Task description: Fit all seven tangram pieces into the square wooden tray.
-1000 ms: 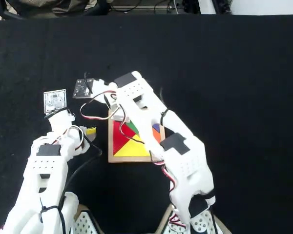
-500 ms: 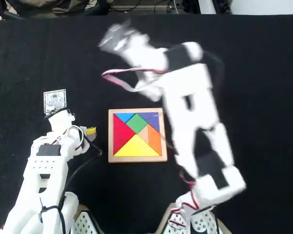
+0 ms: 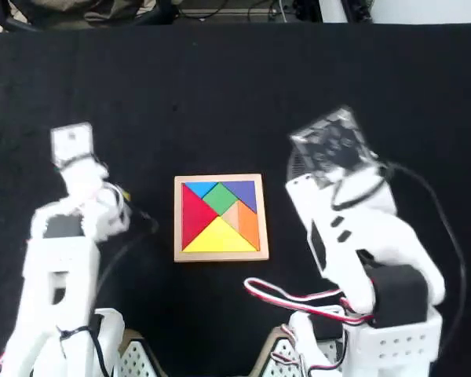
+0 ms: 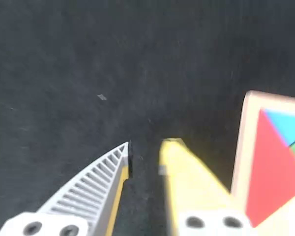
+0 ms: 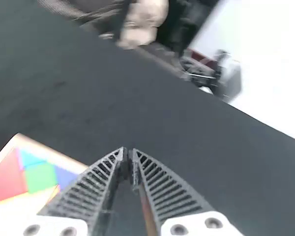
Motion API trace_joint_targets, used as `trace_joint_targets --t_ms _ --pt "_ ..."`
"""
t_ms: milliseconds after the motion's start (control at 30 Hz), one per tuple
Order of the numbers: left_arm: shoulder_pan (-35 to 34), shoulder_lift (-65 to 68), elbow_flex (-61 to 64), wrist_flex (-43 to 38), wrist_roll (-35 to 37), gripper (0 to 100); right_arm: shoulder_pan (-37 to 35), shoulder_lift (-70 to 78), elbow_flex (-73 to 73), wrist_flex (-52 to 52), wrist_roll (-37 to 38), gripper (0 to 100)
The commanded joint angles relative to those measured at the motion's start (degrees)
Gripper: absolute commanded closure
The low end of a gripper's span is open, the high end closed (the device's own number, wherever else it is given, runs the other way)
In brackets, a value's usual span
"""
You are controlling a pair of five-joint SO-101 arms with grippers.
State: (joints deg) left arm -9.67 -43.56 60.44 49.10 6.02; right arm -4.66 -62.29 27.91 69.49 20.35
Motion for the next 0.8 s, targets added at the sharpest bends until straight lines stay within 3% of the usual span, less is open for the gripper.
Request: trace_joint_targets --t_ms 0,133,267,400,533,667,767 --pt "-4.26 -1.32 -29.23 15.21 -1.32 96 7.30 -2.07 -1.19 -5.10 -5.80 98.8" --pt "-4.35 -2.64 -49.71 31.47 -6.07 95 9.14 -2.15 -5.76 -3.87 -7.21 98.8" --pt "-4.62 -11.87 -48.57 37.01 -7.74 97 8.79 -7.34 -3.03 0.88 -7.21 98.7" --pt "-4.26 -29.10 -25.71 24.62 -7.74 97 8.79 -16.48 8.48 -3.34 -7.21 98.7" --pt "-4.09 -44.92 -2.59 8.00 -7.30 92 9.14 -24.40 24.40 -16.18 -6.86 98.7" --pt "-4.09 -42.81 7.43 -5.98 -5.27 85 9.05 -25.36 34.51 -30.15 -7.21 98.7" --pt "-4.09 -37.89 8.22 -9.58 -5.19 85 8.88 -24.75 38.99 -35.25 -7.21 98.7"
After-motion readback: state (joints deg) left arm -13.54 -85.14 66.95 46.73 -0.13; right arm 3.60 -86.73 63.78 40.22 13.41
